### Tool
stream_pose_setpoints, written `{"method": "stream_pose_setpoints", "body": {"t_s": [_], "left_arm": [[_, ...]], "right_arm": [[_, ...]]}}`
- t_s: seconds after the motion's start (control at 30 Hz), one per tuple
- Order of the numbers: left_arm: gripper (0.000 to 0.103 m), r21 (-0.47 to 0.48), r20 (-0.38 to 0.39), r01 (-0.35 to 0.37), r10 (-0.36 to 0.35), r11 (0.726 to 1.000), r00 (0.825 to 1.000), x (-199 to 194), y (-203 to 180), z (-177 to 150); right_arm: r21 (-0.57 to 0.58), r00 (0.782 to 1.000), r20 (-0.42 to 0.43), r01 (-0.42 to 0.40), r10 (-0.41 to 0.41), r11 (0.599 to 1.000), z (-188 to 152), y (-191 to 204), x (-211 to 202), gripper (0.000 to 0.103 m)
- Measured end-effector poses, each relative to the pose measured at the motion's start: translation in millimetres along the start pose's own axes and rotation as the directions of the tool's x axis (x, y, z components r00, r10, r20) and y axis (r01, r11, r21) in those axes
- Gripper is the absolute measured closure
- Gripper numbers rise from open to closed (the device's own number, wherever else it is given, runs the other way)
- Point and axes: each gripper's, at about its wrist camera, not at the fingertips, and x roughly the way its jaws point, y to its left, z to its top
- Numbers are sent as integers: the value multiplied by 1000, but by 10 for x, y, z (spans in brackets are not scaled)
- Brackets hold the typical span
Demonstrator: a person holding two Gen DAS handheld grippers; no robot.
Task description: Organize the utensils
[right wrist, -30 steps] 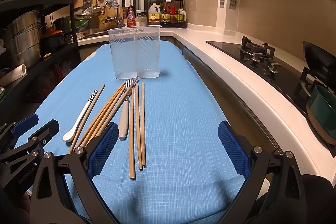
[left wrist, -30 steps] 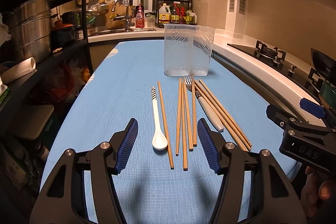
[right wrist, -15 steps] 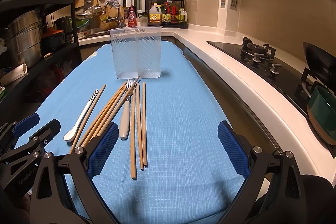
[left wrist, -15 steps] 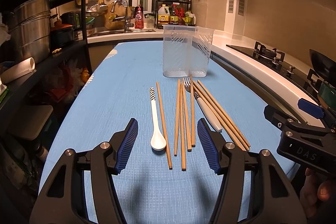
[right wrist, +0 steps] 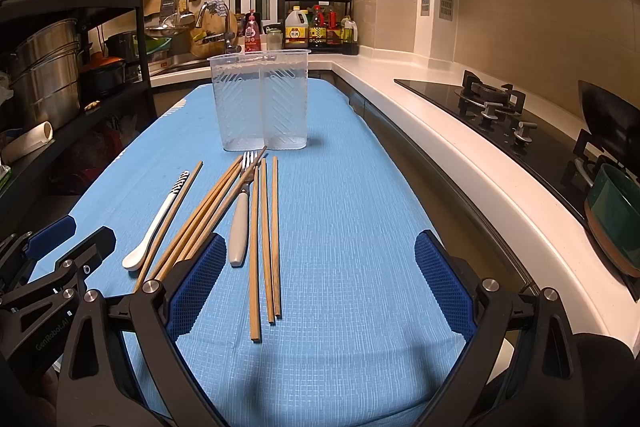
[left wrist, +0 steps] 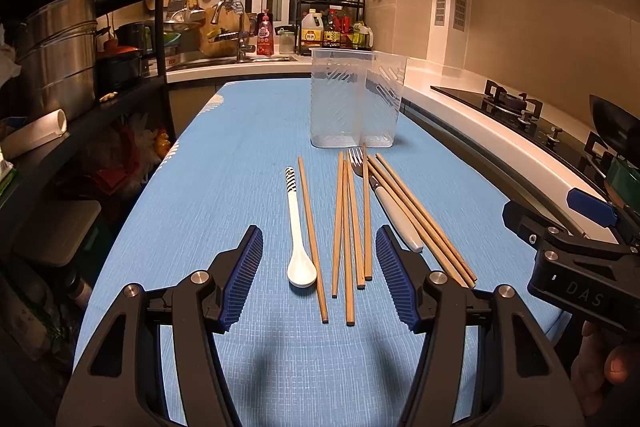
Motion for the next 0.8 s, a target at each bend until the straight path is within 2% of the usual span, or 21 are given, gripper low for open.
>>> {"method": "stream_pose_setpoints", "body": {"t_s": [0.8], "left_arm": [[45, 0, 3, 0, 0, 1000, 1000, -3, -35, -3]], "right_arm": [[-3, 1000, 1, 1, -1, 1000, -1, 2, 0, 10]]}}
